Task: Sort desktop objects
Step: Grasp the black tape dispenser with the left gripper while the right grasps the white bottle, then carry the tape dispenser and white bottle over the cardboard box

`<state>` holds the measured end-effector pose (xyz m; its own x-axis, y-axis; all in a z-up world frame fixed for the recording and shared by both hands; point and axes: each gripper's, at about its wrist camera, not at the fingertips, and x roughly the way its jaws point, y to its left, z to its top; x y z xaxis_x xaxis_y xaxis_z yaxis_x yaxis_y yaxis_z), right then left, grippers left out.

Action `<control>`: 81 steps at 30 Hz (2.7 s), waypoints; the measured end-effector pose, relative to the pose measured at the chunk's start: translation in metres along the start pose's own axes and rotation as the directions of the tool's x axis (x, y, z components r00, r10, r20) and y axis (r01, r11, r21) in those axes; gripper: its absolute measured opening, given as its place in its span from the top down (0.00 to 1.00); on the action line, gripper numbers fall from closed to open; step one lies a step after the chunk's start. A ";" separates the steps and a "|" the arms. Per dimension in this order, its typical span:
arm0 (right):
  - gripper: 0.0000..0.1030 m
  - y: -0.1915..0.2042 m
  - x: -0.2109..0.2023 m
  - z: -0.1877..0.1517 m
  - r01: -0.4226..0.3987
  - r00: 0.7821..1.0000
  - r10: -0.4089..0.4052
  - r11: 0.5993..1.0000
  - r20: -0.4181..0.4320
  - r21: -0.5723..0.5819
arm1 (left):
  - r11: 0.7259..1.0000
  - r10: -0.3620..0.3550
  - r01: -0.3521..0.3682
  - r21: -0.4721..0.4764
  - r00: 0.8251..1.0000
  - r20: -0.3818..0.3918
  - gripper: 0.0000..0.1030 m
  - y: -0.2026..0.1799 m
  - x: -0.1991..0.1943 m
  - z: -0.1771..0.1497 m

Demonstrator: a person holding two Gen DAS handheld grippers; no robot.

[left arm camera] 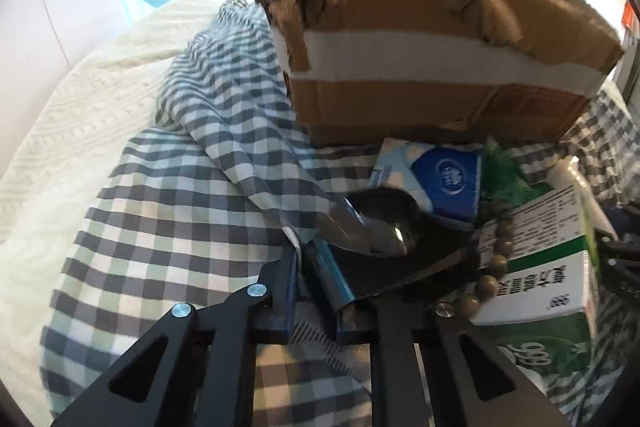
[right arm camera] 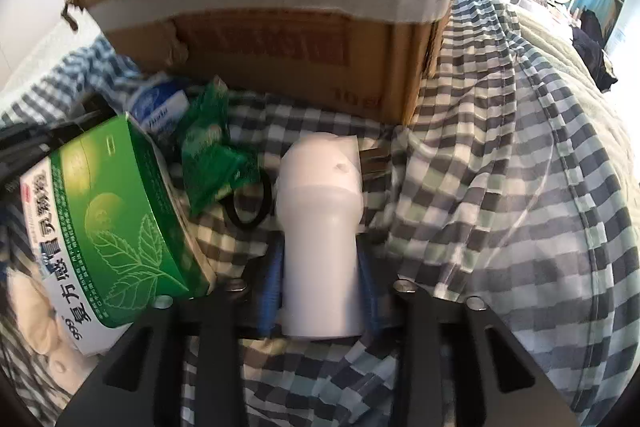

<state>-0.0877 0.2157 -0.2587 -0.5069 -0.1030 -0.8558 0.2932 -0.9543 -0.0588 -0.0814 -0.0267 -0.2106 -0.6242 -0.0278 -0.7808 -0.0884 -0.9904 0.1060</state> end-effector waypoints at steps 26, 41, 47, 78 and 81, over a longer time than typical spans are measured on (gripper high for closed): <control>0.69 0.015 -0.142 -0.011 -0.051 0.936 0.010 0.993 0.352 0.108 | 0.997 -0.054 0.064 -0.036 0.967 0.247 0.89 0.032 -0.131 0.015; 0.69 0.037 -0.246 0.028 -0.088 0.794 0.020 0.993 0.608 0.082 | 0.991 -0.110 0.134 -0.020 0.881 0.461 0.88 0.025 -0.205 0.070; 0.69 0.043 -0.262 0.053 -0.096 0.750 0.025 0.993 0.661 0.071 | 0.990 -0.120 0.141 -0.003 0.853 0.508 0.88 0.022 -0.215 0.095; 0.69 0.018 -0.170 0.153 -0.089 0.761 0.016 0.993 0.649 0.080 | 0.991 -0.137 0.126 0.055 0.875 0.465 0.88 -0.001 -0.097 0.178; 0.69 0.010 -0.150 0.161 -0.092 0.778 0.015 0.992 0.628 0.090 | 0.990 -0.138 0.125 0.059 0.887 0.441 0.88 -0.006 -0.078 0.182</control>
<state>-0.1392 0.1766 -0.0480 -0.8992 -0.2706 -0.3439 0.2641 -0.9622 0.0665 -0.1735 0.0061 -0.0384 -0.8837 0.1719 -0.4353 -0.2114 -0.9764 0.0435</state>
